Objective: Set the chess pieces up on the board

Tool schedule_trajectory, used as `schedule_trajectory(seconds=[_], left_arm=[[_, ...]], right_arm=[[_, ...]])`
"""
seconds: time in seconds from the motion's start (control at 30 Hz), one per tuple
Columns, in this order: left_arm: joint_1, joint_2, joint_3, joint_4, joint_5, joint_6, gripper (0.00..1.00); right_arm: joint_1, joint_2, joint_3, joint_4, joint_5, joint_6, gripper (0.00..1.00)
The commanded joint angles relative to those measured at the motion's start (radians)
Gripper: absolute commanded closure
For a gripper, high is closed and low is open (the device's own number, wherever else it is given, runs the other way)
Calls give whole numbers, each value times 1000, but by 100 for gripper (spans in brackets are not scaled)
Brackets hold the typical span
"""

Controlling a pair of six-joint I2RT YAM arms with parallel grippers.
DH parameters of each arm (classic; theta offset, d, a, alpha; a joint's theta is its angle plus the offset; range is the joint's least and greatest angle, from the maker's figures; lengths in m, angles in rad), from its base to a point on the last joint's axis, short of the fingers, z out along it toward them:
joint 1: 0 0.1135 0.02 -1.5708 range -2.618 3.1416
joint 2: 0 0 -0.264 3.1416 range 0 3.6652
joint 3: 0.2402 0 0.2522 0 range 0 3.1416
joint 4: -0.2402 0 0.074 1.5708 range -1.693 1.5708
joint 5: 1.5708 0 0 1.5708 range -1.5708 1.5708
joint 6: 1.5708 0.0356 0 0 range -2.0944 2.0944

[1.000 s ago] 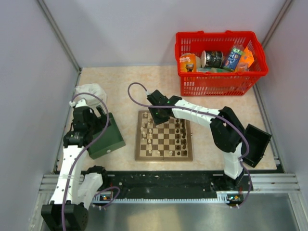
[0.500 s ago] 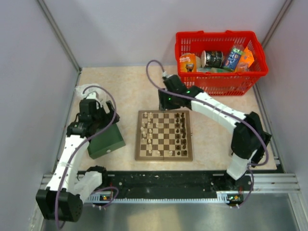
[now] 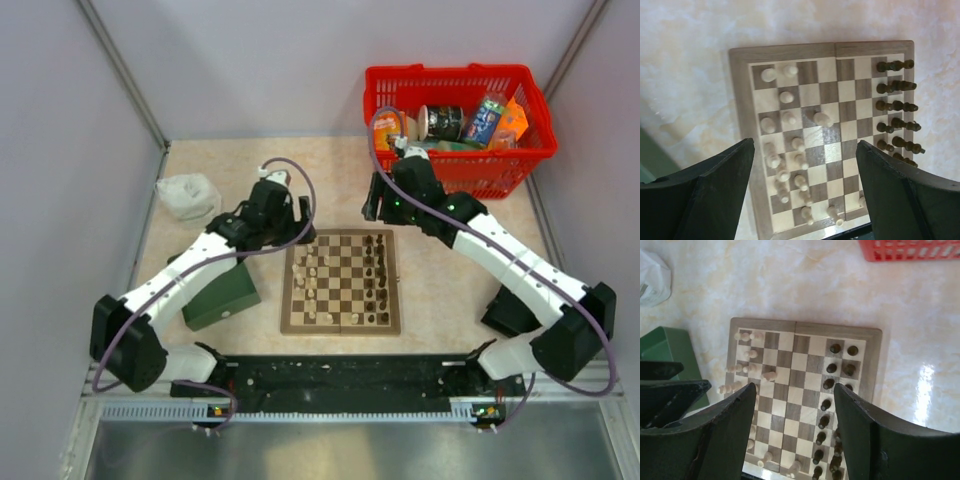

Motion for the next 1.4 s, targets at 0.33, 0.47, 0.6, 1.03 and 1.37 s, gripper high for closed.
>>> schedule_trajectory(seconds=[0.33, 0.47, 0.6, 1.03, 1.37], left_arm=[[-185, 322, 223, -41, -66, -187, 27], [-194, 365, 247, -55, -53, -201, 33], [-200, 376, 241, -63, -47, -217, 37], [-205, 465, 297, -149, -90, -251, 40], [-205, 517, 346, -192, -104, -240, 49]], right_arm=[[-7, -259, -132, 63, 227, 49, 37], [-10, -265, -138, 63, 220, 41, 38], [-13, -273, -146, 63, 217, 32, 38], [-25, -267, -155, 69, 198, 26, 38], [-33, -262, -155, 69, 187, 15, 38]])
